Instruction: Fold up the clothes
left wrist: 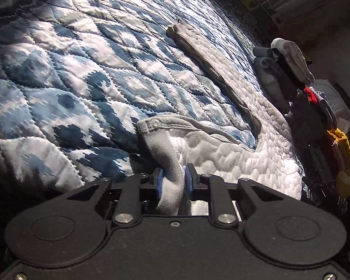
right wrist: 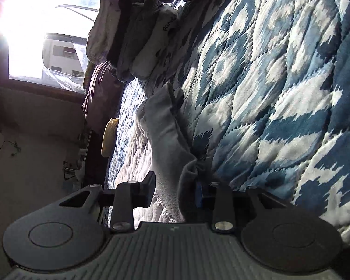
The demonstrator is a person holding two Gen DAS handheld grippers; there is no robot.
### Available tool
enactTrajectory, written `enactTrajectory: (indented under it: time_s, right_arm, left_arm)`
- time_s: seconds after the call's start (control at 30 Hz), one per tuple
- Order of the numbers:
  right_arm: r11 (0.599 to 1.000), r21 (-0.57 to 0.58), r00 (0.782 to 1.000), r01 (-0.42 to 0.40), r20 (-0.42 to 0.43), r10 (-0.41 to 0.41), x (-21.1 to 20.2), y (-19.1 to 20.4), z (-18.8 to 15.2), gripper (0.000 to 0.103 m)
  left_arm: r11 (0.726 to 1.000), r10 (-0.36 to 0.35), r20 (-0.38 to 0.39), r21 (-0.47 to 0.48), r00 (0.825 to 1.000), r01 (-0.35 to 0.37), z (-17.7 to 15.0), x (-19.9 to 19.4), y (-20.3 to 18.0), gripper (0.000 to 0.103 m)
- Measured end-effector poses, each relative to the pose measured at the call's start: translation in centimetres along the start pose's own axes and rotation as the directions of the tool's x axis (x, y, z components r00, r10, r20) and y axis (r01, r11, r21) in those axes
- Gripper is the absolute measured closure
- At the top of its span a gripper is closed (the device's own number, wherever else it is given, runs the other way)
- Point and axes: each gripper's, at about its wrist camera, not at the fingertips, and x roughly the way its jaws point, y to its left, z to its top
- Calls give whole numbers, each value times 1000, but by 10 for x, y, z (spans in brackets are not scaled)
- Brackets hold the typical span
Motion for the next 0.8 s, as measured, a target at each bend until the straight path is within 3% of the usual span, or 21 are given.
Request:
enactTrajectory:
  time_s: [0.1,0.2,0.27,0.33,0.4,0.43,0.5,0.57,0.7,0.8]
  right_arm:
    - [997,-68,997,-21,79,26,-10,16,0,97]
    - [992,-88,974,-89,199,105,-38,25,6,97]
    - [992,-103,972,-68,217,89,-47,22,6,97]
    - [995,-100,981,-8,194,27,-46,11,2,98]
    - [990,-93,984,109,149,-95,-36,-1,-2,98]
    - [983,-83,980,165,122,-154,-30,-7,-5,97]
    - [977,-75,974,201,121,-191,-26,-6,-4,96]
    - [955,-115,958,272,128,-257,-24,6,-1,94]
    - [910,-190,925,369,175,-339,-31,25,3,86]
    - [900,-248,928,358,200,-314,-36,36,5,79]
  left_arm:
    - [996,28,52,81,998,-32,6,-6,-12,96]
    - [994,-26,144,108,989,11,17,-28,-18,97]
    - [992,-56,182,119,982,35,24,-39,-20,97]
    - [992,-55,180,121,982,34,27,-39,-19,97]
    - [994,-23,149,112,989,7,23,-29,-13,97]
    - [993,11,122,113,993,-25,20,-19,-10,96]
    - [991,80,67,106,995,-87,12,-3,0,94]
    - [996,59,77,59,995,-63,8,-3,11,90]
    - [999,44,86,22,995,-46,8,-12,16,87]
    - [998,56,84,16,995,-57,7,-18,16,87]
